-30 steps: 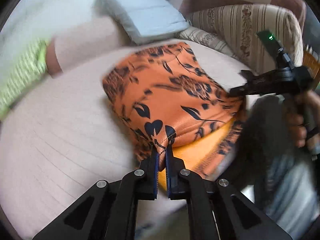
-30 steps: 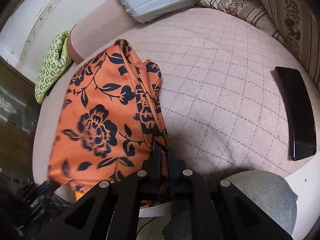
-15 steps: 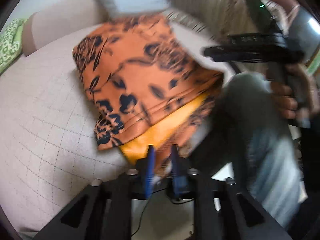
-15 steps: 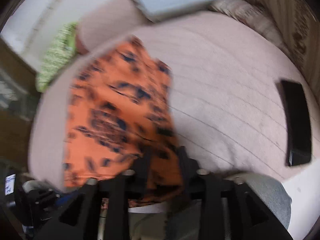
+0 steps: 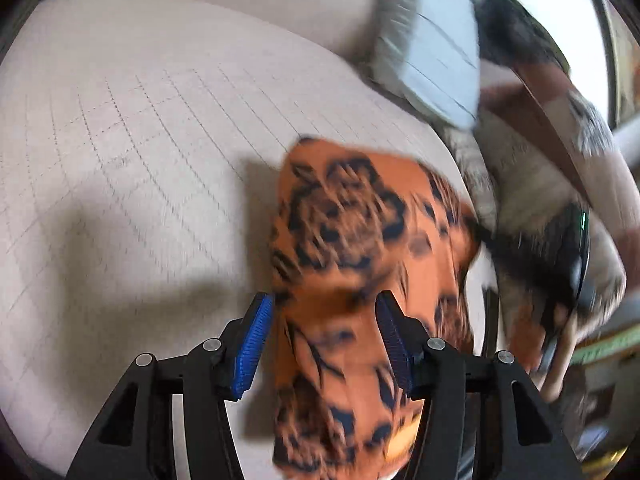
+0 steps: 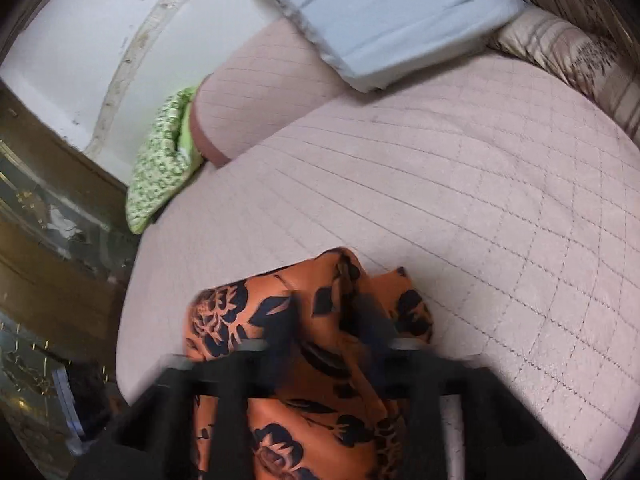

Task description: Fold small clothes

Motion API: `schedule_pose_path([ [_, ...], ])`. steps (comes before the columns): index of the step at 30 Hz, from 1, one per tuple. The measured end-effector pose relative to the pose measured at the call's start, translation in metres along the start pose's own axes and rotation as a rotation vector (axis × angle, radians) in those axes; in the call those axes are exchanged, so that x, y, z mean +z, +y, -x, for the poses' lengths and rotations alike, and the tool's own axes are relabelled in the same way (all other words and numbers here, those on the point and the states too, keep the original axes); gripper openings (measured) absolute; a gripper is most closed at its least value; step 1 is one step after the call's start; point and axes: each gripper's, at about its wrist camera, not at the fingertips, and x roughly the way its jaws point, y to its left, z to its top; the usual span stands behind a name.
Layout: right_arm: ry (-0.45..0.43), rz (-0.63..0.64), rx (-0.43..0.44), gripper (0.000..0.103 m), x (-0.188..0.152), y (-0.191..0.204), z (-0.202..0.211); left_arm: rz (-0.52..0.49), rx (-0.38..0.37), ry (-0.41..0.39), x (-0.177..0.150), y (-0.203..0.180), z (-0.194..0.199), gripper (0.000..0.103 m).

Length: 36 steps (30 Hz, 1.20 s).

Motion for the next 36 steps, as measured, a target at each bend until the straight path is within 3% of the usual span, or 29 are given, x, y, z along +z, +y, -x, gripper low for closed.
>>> schedule_pose_path([
  [5,0.016,0.032,-0.104,0.008,-0.005,-0.005,-0.006,0.047,-0.038,0.042,0.014,0.010,-0.035,0.056],
  [9,0.093,0.062,-0.231,0.008,-0.002,-0.005,-0.035,0.104,0.006,0.072,0.021,0.027,-0.067,0.065],
  [12,0.114,0.063,-0.240,0.009,-0.002,-0.005,-0.041,0.094,0.044,0.068,0.024,0.029,-0.074,0.066],
  [15,0.057,0.014,-0.142,0.027,0.000,-0.012,-0.017,0.073,0.045,0.052,0.017,0.016,-0.051,0.063],
  [17,0.007,-0.036,-0.076,0.050,-0.005,-0.021,0.005,0.063,0.017,0.043,0.006,0.011,-0.038,0.064],
  [18,-0.015,-0.061,-0.050,0.067,-0.009,-0.025,0.016,0.064,-0.005,0.042,-0.001,0.009,-0.031,0.064],
  [19,-0.032,-0.088,-0.020,0.073,-0.013,-0.031,0.024,0.064,-0.020,0.048,-0.007,0.011,-0.028,0.064],
  [22,0.023,-0.177,0.068,0.074,-0.028,-0.045,0.026,0.064,-0.036,0.083,-0.025,0.016,-0.023,0.064],
  [26,0.148,-0.216,0.045,0.074,-0.049,-0.043,0.008,0.113,-0.103,0.140,-0.044,0.022,-0.038,0.064],
  [29,0.274,-0.237,0.038,0.074,-0.067,-0.042,-0.012,0.089,-0.099,0.148,-0.053,0.020,-0.048,0.062],
  [32,0.281,-0.223,0.022,0.072,-0.074,-0.037,-0.011,0.061,-0.121,0.193,-0.057,0.013,-0.057,0.058],
  [36,0.300,-0.284,0.042,0.072,-0.077,-0.046,-0.019,0.106,-0.118,0.182,-0.036,0.018,-0.069,0.058],
])
